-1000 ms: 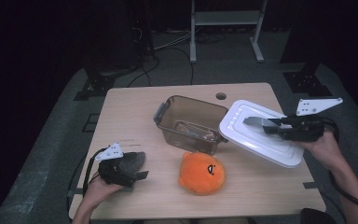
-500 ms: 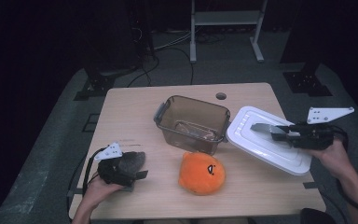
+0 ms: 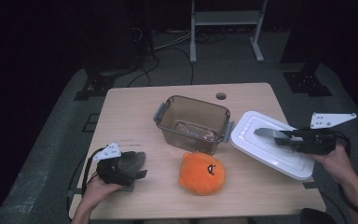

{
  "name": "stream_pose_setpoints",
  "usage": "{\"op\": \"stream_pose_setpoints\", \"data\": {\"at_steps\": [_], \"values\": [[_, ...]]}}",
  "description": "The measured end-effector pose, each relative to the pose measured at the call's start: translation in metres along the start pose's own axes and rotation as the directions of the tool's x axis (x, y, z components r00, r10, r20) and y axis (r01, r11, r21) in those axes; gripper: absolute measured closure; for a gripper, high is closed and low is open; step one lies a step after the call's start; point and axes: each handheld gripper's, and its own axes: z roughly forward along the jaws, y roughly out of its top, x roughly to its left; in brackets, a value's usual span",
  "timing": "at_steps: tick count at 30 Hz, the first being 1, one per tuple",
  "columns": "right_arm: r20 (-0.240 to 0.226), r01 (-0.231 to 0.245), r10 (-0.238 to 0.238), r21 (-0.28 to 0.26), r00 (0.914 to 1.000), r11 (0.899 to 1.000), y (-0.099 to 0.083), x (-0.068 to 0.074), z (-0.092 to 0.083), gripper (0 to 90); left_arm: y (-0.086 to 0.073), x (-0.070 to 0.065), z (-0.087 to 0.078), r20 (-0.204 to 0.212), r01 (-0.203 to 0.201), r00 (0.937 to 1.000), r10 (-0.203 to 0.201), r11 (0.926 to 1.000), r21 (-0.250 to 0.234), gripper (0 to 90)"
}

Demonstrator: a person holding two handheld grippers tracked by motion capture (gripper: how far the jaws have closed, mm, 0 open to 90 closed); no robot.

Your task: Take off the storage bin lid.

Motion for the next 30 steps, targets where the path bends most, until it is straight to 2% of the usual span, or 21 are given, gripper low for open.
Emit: {"op": "stream_pose_setpoints", "data": {"at_steps": [11,30], "values": [[0.004,-0.024,0.024,0.003,0.9997,1.000,-0.018,-0.003,0.003,65.6,0.000,0.000,0.000,0.008,0.012,0.9999,-0.012,0.9999,-0.012,7.1],[0.010,-0.066,0.066,0.032,0.9978,0.997,-0.041,-0.010,0.016,65.6,0.000,0.000,-0.001,0.009,0.004,1.0000,-0.004,1.0000,-0.008,7.1]]}}
